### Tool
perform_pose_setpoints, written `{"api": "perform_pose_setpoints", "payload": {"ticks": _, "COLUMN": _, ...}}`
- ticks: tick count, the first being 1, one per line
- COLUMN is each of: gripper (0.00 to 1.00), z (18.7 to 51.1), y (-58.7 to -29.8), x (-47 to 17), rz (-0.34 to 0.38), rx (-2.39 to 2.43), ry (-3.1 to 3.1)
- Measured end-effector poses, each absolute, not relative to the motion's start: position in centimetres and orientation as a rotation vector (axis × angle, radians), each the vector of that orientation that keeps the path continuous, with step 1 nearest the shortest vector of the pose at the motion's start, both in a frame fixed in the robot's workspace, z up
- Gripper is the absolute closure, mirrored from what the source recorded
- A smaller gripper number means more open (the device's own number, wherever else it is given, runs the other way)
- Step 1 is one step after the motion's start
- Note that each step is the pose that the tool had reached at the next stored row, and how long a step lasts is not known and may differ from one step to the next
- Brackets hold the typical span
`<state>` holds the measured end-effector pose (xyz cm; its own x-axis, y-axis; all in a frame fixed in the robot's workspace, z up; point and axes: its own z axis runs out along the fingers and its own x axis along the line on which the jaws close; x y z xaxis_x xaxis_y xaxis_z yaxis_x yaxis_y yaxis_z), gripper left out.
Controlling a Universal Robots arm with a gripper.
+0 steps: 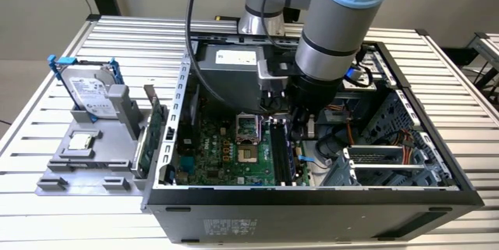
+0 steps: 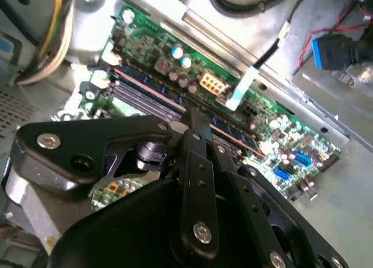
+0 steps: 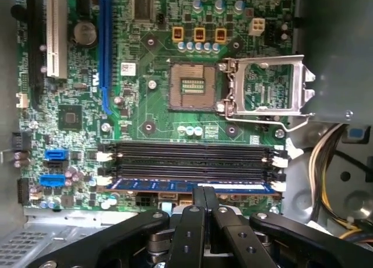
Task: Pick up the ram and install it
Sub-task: 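Press down the ram until it locks into place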
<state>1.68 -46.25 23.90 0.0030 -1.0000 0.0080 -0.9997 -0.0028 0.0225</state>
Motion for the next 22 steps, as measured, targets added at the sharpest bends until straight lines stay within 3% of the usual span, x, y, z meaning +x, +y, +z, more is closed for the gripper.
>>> {"api": "perform_pose_setpoints", "payload": {"ticks": 5, "gripper": 1.00, "z": 23.8, "y": -47.9, "x": 1.7, "rz": -0.025, "rx": 2.205, "ry": -2.199}}
{"api": "perform_pose_setpoints", "payload": {"ticks": 22, "gripper": 1.00, "z": 21.7, "y": -47.8, "x": 1.7, "rz": -0.017, "rx": 2.199, "ry": -2.195}}
